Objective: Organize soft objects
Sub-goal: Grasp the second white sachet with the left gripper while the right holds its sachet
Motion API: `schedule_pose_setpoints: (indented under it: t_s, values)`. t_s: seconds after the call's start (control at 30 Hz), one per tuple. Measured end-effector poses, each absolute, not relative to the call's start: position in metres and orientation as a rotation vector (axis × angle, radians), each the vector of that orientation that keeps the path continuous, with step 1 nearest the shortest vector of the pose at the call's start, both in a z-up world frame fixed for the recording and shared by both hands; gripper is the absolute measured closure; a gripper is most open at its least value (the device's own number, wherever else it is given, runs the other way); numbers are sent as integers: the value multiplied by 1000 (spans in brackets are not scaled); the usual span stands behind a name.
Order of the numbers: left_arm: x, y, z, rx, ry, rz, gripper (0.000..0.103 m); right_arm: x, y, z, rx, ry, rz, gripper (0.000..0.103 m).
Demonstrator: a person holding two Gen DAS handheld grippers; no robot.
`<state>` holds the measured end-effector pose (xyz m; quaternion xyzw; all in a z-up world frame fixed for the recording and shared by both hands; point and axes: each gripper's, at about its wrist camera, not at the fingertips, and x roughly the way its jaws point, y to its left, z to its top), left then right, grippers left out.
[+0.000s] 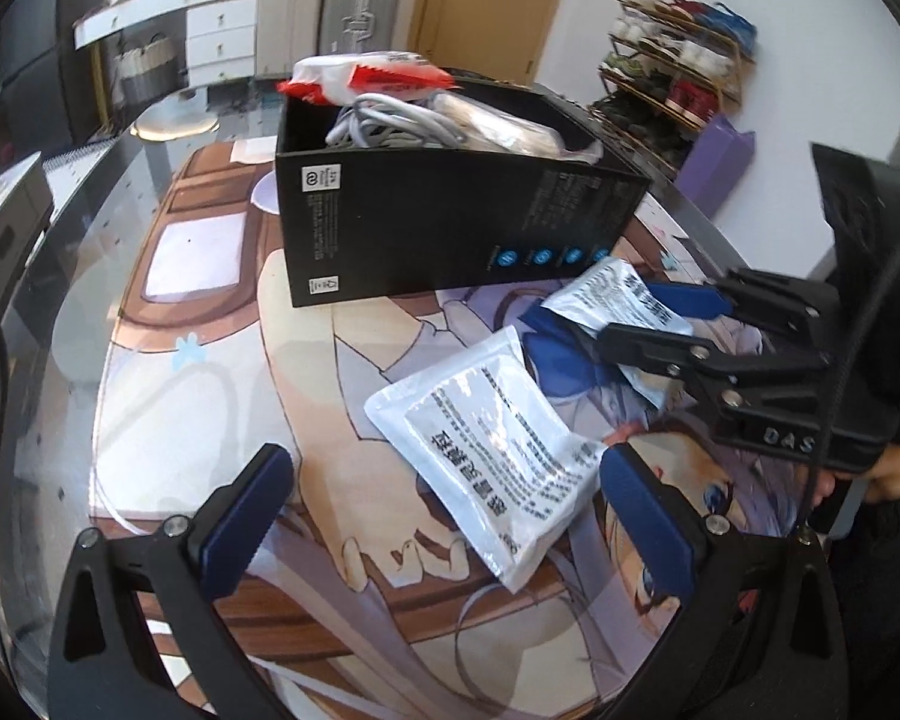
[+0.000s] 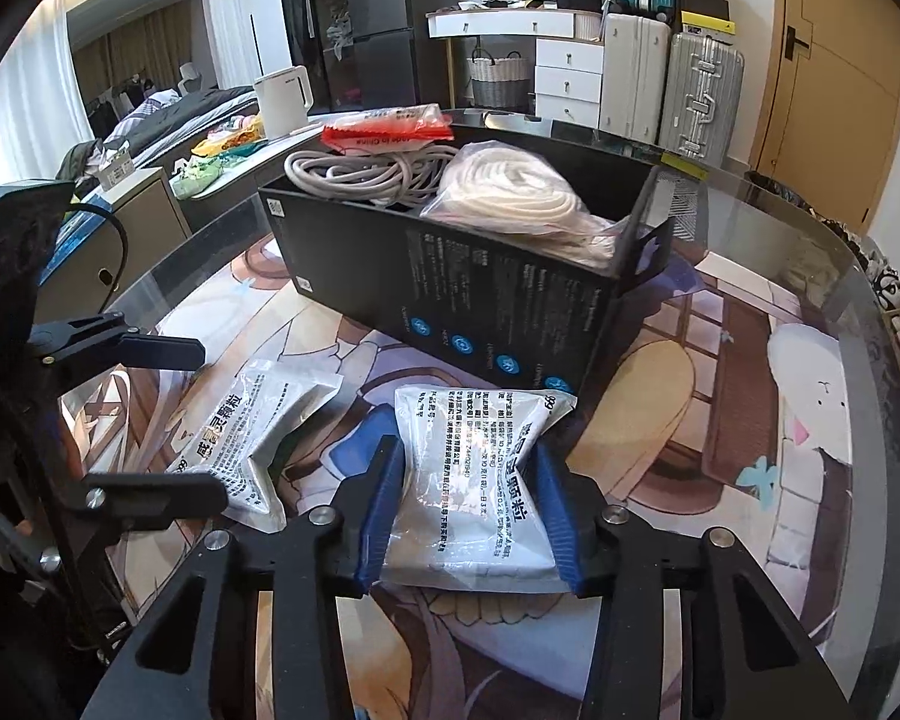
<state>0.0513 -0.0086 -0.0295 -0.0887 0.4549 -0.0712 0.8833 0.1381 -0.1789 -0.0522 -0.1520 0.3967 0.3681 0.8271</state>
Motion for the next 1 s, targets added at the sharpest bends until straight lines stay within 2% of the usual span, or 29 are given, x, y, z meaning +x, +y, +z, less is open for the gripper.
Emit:
schedule_pose_setpoints:
  t_s: [0.4,0.67,0.73,0.8,1.0]
  values:
    - [70,-25,-30,-197,951,-118,3,142,-190,-48,-308,836,770,59]
    - [65,-35,-28,-118,943,-134,27,140,-188,-47,-315,832,773,59]
    - [63,-36,-28,-102,938,-130,40,139,-188,-47,-316,832,774,59]
    - [62,-34,-27,-98,934,-128,49,139,-188,-47,-317,832,775,59]
    - [58,-29,-26,-112,922,-142,58,137,-187,-46,-318,825,782,59]
